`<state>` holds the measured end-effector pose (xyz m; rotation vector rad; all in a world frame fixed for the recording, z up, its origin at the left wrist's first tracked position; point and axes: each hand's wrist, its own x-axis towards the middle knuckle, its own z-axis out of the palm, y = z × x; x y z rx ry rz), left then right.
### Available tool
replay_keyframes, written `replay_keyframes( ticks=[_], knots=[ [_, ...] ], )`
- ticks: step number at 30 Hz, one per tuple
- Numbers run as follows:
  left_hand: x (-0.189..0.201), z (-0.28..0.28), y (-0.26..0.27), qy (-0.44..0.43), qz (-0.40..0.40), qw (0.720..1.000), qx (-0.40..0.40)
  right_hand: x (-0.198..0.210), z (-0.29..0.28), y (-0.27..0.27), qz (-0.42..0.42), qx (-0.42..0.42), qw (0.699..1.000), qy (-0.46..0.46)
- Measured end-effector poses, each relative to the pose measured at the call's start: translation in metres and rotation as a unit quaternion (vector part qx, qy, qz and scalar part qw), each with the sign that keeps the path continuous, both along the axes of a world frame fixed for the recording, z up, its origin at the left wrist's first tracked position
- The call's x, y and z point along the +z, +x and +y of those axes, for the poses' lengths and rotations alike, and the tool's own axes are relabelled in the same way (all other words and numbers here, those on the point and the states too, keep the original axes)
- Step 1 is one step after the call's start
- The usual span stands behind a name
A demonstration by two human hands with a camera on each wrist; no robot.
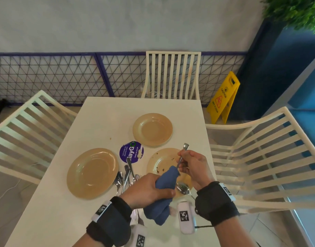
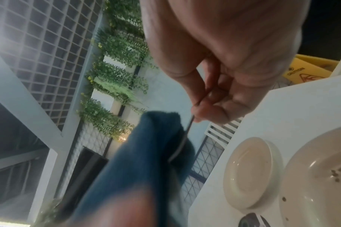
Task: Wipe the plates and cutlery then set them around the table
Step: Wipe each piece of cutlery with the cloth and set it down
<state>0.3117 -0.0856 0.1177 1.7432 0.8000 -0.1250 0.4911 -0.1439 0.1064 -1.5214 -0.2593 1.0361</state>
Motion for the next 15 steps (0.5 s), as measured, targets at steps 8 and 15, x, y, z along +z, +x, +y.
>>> replay_keyframes(
  ticks=[8,15],
  knots=[
    [0.000,0.005,0.001,0.026,0.002,1.000,0.018,-0.005,0.005,-0.010,0.006,-0.017,1.000,0.008],
    [0.000,0.029,-0.019,0.007,-0.004,1.000,0.025,-0.009,0.020,-0.032,0.014,-0.004,1.000,-0.005]
  ],
)
